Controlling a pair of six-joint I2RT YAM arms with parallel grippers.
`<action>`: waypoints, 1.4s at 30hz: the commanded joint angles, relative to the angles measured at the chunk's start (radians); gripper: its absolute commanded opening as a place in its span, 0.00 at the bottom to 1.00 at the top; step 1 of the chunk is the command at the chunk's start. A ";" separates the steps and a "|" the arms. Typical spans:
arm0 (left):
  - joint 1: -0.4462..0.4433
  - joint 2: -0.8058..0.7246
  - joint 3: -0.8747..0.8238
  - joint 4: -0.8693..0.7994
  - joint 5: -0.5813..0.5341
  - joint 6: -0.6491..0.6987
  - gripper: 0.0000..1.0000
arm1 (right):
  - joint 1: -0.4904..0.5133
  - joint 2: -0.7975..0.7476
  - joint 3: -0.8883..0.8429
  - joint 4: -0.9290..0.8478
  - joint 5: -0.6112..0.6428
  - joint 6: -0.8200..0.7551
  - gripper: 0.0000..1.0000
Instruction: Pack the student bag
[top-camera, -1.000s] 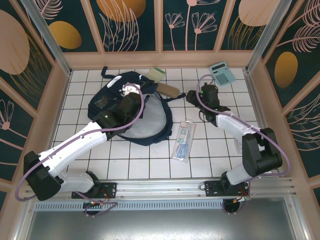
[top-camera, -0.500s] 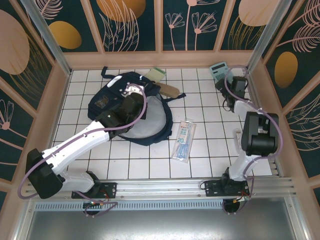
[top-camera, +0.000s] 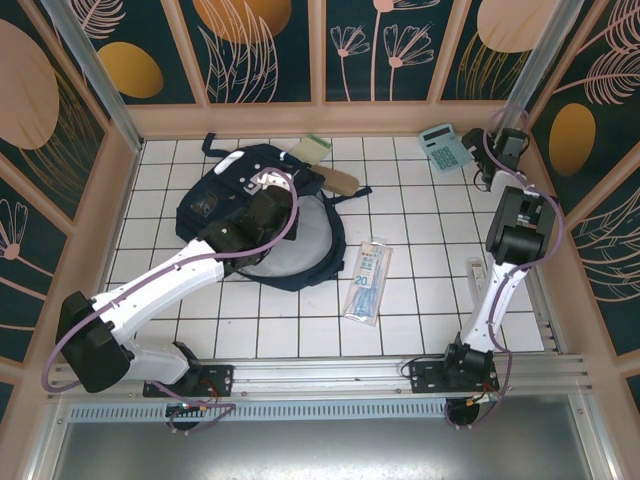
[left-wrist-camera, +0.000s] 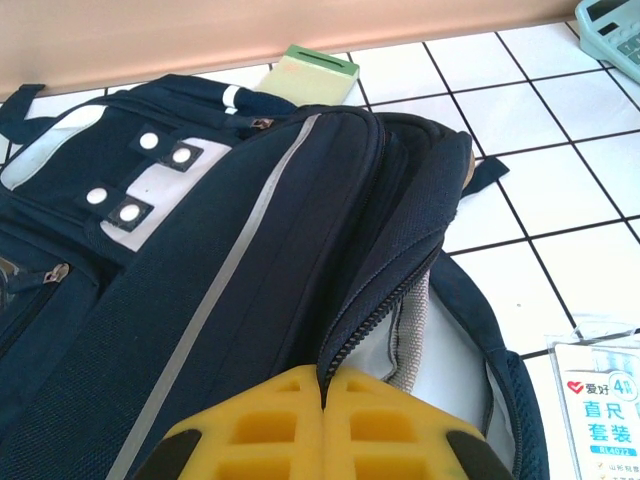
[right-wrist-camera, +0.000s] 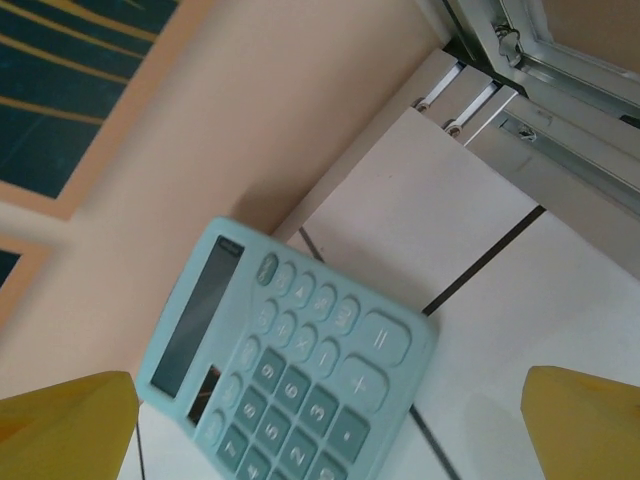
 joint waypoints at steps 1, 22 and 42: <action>0.007 0.011 0.046 0.051 -0.019 -0.025 0.00 | -0.020 0.070 0.097 -0.006 -0.098 0.057 0.99; 0.007 0.056 0.080 0.015 -0.017 -0.069 0.00 | -0.001 0.447 0.647 -0.304 -0.289 0.022 0.99; 0.007 -0.065 -0.067 0.089 0.003 -0.058 0.00 | 0.217 0.075 0.145 -0.299 -0.198 -0.146 0.99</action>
